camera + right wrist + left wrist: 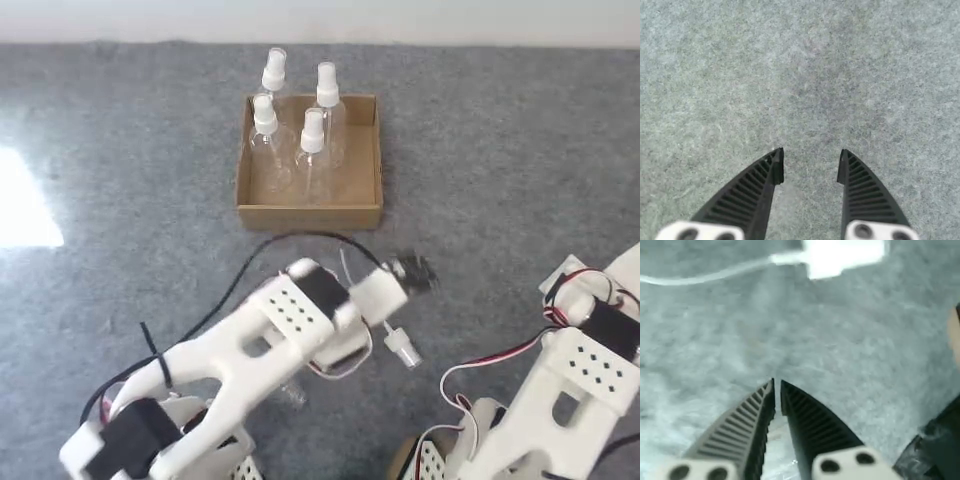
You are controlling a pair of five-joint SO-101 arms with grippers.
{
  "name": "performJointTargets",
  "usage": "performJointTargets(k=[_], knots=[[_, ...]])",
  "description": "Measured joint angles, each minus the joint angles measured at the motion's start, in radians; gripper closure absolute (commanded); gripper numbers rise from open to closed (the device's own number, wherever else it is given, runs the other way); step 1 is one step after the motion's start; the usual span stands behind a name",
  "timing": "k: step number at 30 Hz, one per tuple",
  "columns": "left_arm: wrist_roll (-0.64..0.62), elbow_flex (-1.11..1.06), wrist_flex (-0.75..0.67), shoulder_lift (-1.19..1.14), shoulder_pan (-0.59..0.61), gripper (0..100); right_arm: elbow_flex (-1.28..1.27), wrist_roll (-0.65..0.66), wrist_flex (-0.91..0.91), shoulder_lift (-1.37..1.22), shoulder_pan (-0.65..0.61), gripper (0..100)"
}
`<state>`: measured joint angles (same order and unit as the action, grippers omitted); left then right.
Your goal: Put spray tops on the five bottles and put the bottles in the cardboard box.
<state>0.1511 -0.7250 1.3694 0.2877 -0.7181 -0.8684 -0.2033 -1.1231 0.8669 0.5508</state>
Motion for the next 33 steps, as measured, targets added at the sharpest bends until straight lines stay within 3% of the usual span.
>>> performJointTargets(k=[22,28,33], knots=[[0.000,0.192,0.120,0.011,0.296,98,0.000,0.000,0.000,0.000,0.000,84.6],[0.003,0.192,0.183,0.236,0.377,98,0.000,0.000,0.011,0.000,-0.023,84.7],[0.003,0.192,0.204,0.509,0.548,98,0.000,0.000,0.051,0.000,-0.041,84.7]])
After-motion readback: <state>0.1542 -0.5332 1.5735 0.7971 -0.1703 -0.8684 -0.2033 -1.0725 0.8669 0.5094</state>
